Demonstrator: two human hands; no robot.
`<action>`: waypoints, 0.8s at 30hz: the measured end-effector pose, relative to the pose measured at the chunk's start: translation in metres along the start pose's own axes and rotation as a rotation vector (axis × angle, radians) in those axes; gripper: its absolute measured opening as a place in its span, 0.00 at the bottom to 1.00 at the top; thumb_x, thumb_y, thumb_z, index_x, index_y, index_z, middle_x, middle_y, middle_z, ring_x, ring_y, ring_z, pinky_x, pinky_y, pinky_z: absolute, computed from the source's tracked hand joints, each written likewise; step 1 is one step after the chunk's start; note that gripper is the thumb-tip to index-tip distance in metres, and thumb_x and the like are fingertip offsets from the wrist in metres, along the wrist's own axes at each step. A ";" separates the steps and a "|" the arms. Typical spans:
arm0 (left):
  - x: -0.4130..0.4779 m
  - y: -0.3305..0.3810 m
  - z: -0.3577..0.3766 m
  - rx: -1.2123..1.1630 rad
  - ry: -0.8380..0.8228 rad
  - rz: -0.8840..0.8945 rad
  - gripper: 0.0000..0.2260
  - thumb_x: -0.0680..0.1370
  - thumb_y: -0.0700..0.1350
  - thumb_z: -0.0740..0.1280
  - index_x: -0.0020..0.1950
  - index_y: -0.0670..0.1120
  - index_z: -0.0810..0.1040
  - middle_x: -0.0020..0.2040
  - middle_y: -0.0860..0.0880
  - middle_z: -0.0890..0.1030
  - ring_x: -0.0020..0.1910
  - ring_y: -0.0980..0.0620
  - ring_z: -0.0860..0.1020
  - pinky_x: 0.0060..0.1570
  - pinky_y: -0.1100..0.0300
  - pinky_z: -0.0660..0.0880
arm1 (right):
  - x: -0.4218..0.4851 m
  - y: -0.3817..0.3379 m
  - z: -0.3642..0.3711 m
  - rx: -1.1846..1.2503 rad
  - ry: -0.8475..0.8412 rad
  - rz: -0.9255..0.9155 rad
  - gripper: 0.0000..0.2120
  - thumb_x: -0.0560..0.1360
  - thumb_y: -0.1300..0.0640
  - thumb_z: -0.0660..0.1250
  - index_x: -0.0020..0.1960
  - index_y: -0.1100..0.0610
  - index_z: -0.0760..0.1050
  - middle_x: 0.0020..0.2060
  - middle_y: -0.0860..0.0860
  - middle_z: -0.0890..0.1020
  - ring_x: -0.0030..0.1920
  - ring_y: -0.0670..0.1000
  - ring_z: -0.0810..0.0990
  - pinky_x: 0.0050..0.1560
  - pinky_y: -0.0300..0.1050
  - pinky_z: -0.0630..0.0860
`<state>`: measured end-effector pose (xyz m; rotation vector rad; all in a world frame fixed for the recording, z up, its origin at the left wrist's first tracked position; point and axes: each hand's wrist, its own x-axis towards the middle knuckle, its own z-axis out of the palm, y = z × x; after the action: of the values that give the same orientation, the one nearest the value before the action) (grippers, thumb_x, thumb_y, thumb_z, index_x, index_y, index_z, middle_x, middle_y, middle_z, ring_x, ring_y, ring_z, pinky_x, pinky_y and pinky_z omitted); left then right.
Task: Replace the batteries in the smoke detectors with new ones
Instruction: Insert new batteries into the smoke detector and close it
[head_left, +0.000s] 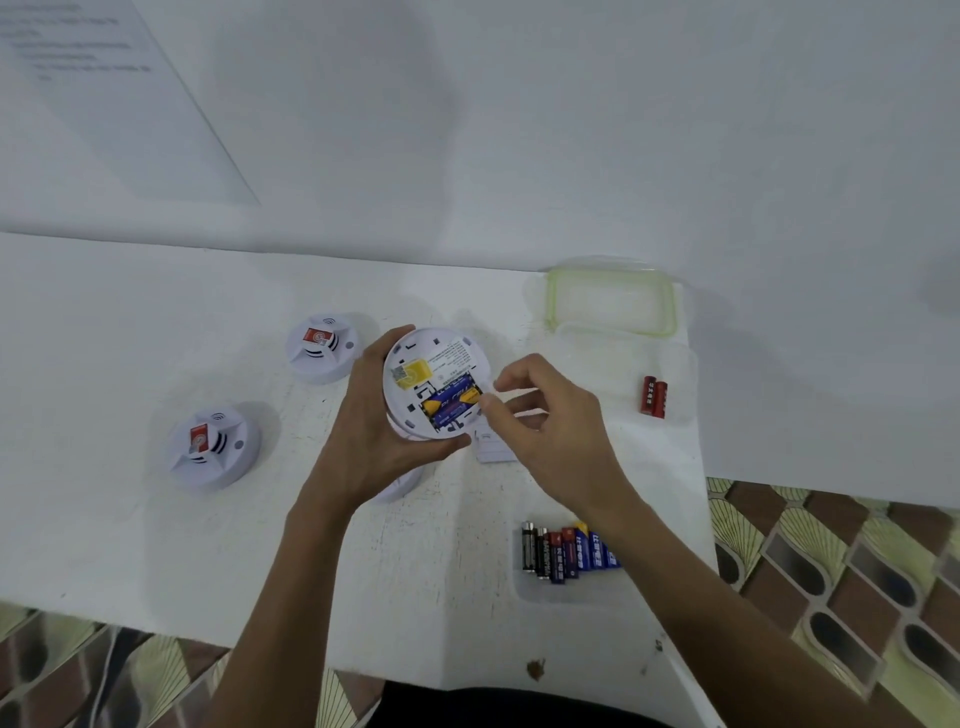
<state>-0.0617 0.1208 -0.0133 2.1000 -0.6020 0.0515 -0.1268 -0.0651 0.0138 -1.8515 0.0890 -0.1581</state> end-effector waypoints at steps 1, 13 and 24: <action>0.000 0.001 0.002 -0.003 0.002 0.004 0.39 0.65 0.74 0.64 0.70 0.60 0.57 0.66 0.63 0.62 0.64 0.74 0.62 0.66 0.66 0.62 | -0.002 -0.002 0.003 0.015 -0.003 0.007 0.05 0.76 0.57 0.70 0.48 0.56 0.76 0.44 0.46 0.81 0.41 0.43 0.82 0.39 0.35 0.80; 0.000 0.008 0.010 -0.011 0.004 -0.003 0.42 0.64 0.74 0.65 0.69 0.51 0.59 0.64 0.62 0.64 0.63 0.72 0.63 0.63 0.77 0.58 | -0.009 -0.002 0.022 0.106 0.148 0.132 0.07 0.75 0.59 0.72 0.50 0.60 0.78 0.49 0.52 0.82 0.46 0.44 0.83 0.40 0.33 0.79; -0.002 0.003 0.016 -0.053 -0.093 -0.065 0.41 0.61 0.81 0.55 0.68 0.60 0.55 0.65 0.61 0.58 0.64 0.67 0.60 0.68 0.69 0.52 | -0.016 -0.006 0.020 0.099 0.204 0.237 0.06 0.74 0.54 0.72 0.46 0.49 0.74 0.51 0.47 0.77 0.52 0.45 0.77 0.46 0.32 0.77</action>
<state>-0.0677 0.1075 -0.0207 2.0774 -0.5840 -0.0991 -0.1395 -0.0425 0.0134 -1.7065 0.4330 -0.1823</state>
